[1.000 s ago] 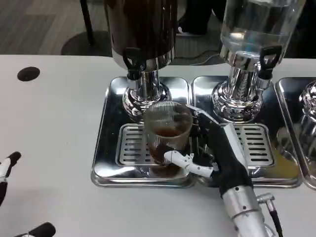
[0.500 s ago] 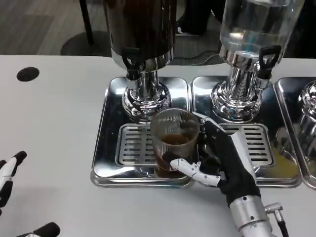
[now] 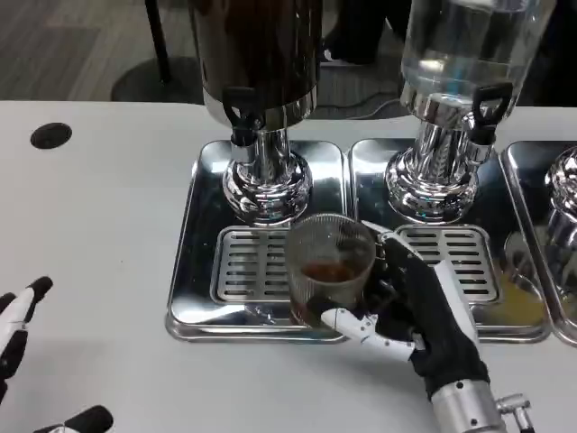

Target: Grasp the cup under the faucet to collect the drink, then remove the cup.

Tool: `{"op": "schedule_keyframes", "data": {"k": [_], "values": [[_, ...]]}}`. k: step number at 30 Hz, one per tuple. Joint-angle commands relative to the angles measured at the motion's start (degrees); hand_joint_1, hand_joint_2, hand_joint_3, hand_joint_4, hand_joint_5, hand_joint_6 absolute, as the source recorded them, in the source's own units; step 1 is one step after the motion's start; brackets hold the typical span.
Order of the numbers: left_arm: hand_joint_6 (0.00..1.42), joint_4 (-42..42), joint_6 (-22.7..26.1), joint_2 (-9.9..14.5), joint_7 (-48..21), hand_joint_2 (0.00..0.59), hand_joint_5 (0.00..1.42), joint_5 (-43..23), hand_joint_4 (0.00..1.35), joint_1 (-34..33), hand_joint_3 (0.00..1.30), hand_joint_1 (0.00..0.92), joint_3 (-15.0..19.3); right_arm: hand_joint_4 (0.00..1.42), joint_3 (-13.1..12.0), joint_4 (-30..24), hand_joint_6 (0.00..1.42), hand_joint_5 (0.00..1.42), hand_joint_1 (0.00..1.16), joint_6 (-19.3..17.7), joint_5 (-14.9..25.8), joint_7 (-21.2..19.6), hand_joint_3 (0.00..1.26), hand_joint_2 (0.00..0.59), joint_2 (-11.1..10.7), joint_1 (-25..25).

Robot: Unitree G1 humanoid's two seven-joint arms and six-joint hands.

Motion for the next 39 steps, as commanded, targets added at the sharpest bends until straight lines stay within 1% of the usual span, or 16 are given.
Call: {"op": "schedule_keyframes", "data": {"k": [1, 11, 27, 39], "values": [[0.0, -0.42, 0.4, 0.15, -0.51, 0.009, 0.0, 0.22, 0.0, 0.02, 0.0, 0.0, -0.26, 0.35, -0.44, -2.86, 0.35, 0.38, 0.84, -2.96, 1.34, 0.12, 0.34, 0.224, -0.18, 1.53], [0.0, -0.69, 0.95, 0.19, -0.69, 0.01, 0.0, 0.43, 0.0, -0.59, 0.0, 0.0, -0.7, 0.35, -1.01, -5.08, 0.35, 0.38, 0.84, -4.41, 2.19, 0.37, 0.34, 0.231, -0.9, 4.67], [0.0, -0.95, 1.45, 0.24, -1.06, 0.01, 0.0, 0.57, 0.0, -1.23, 0.0, 0.0, -1.23, 0.35, -1.09, -10.47, 0.35, 0.38, 0.83, -4.12, 2.23, 1.18, 0.34, 0.231, -0.97, 8.82], [0.0, -2.05, 2.2, 0.25, -1.72, 0.01, 0.0, 0.69, 0.0, -1.66, 0.0, 0.0, -1.34, 0.35, -1.45, -14.24, 0.35, 0.38, 0.82, -5.34, 2.84, 1.73, 0.34, 0.23, -1.53, 12.78]]}}
